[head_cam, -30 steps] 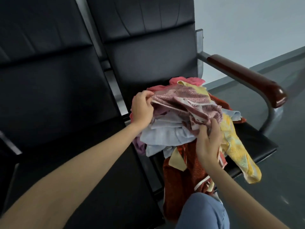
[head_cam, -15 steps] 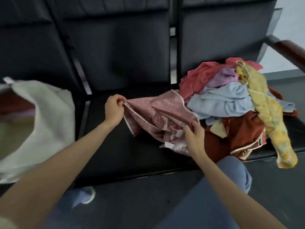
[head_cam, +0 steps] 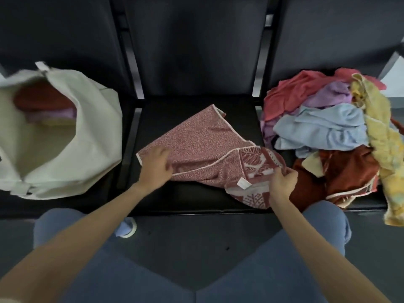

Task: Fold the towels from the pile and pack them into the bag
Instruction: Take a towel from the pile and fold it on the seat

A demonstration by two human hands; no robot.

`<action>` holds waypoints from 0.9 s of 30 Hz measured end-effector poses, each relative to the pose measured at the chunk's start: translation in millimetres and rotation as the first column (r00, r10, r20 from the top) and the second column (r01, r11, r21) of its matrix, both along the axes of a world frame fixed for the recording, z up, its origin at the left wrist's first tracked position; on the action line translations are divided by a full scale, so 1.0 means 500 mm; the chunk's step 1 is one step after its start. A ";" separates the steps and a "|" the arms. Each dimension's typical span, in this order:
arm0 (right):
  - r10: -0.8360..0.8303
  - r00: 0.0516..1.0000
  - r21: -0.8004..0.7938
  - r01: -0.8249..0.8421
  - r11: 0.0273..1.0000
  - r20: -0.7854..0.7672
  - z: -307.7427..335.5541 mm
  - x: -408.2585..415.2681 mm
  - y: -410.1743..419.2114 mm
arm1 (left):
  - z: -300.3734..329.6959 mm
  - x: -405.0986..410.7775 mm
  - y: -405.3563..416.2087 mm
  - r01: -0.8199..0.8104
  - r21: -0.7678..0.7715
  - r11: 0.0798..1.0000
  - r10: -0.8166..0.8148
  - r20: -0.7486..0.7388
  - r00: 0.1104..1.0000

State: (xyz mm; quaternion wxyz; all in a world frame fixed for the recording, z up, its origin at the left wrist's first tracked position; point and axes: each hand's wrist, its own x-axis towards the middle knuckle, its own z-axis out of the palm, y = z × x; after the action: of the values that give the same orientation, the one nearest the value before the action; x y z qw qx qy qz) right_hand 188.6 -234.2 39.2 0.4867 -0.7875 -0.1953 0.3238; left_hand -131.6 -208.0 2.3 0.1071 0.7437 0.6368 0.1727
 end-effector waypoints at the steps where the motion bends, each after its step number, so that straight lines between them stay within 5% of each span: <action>1: 0.059 0.998 -0.068 -0.058 0.996 0.022 -0.005 0.000 -0.002 | 0.001 0.023 -0.008 0.131 -0.020 0.991 -0.130 0.043 0.991; 3: 0.201 0.944 -0.236 -0.139 0.962 0.262 -0.009 -0.008 -0.018 | -0.003 0.063 -0.019 0.270 -0.095 0.958 -0.260 0.099 0.960; 6: 0.439 0.644 -0.243 -0.373 0.895 0.626 -0.013 -0.021 -0.049 | -0.023 0.101 -0.019 0.286 -0.118 0.951 -0.276 0.094 0.957; 8: 0.602 0.427 -0.277 -0.610 0.743 0.675 -0.020 -0.034 -0.072 | -0.034 0.107 -0.016 0.240 -0.129 0.962 -0.231 0.081 0.970; 11: 0.716 0.170 -0.538 -0.549 0.639 0.677 -0.053 -0.055 -0.093 | -0.043 0.104 -0.018 0.138 -0.193 0.972 -0.116 0.121 0.986; 15: 0.849 0.180 -0.717 -0.466 0.519 0.497 -0.047 -0.059 -0.075 | -0.011 0.099 -0.026 0.044 -0.100 0.994 -0.001 0.388 0.922; 19: 0.862 0.082 -0.728 -0.499 0.471 0.501 -0.014 -0.034 -0.059 | 0.052 0.077 -0.034 -0.085 -0.161 0.983 0.173 0.694 0.699; 21: 0.929 0.053 -0.755 -0.566 0.330 0.366 0.010 -0.022 -0.050 | 0.068 0.058 -0.048 -0.018 -0.243 0.970 0.200 0.753 0.627; 23: 0.968 0.136 -0.695 -0.676 0.245 0.209 0.022 -0.017 -0.027 | 0.065 0.037 -0.072 0.038 -0.291 0.956 0.180 0.684 0.707; 27: 0.880 0.316 -0.549 -0.692 0.469 0.354 0.010 -0.017 0.043 | 0.031 -0.015 -0.102 0.088 -0.428 0.899 0.054 0.308 0.950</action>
State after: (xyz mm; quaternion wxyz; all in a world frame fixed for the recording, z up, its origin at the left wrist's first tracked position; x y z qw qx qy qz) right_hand 180.1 -212.5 44.4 0.0489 -0.7062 -0.6486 0.2797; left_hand -139.0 -259.1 17.9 0.3719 0.6694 0.6277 0.1402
